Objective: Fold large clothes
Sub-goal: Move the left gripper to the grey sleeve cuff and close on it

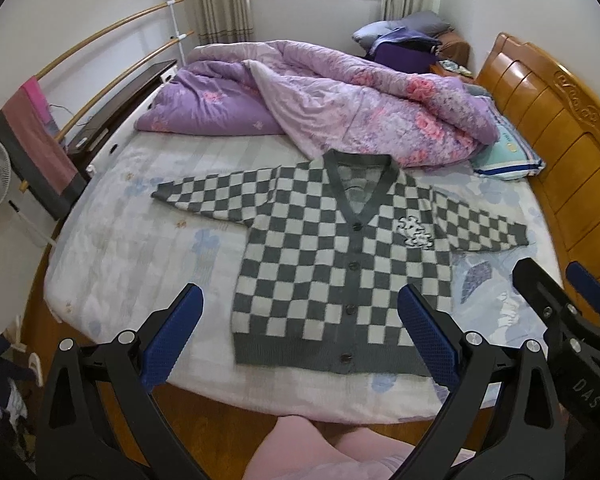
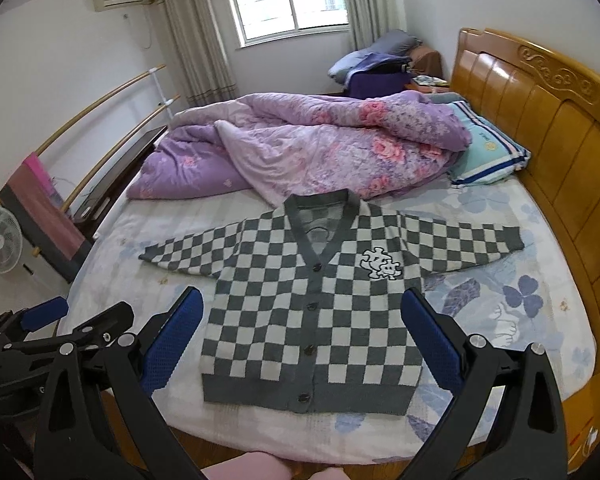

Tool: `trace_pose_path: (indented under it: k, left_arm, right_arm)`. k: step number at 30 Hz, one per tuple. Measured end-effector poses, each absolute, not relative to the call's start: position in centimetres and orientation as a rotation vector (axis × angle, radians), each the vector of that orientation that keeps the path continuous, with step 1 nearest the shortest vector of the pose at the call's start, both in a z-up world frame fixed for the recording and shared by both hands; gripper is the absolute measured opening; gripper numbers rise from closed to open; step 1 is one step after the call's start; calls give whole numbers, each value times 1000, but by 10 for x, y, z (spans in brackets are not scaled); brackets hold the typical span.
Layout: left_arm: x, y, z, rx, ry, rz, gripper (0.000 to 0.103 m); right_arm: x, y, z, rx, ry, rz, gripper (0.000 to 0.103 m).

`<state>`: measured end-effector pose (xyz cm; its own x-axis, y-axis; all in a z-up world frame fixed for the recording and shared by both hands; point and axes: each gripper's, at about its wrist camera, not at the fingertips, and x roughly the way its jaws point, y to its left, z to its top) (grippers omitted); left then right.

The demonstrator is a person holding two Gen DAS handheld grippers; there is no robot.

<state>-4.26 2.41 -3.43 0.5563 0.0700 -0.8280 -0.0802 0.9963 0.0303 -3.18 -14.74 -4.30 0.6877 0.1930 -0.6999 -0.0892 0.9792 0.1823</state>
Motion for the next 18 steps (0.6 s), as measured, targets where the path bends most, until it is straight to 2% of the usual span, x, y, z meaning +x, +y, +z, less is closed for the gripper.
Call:
trace_pose_path:
  k: [18]
  left_arm:
    - [-12, 94, -66, -41, 1033, 250, 94]
  right_arm:
    - [19, -86, -70, 42, 838, 282, 95]
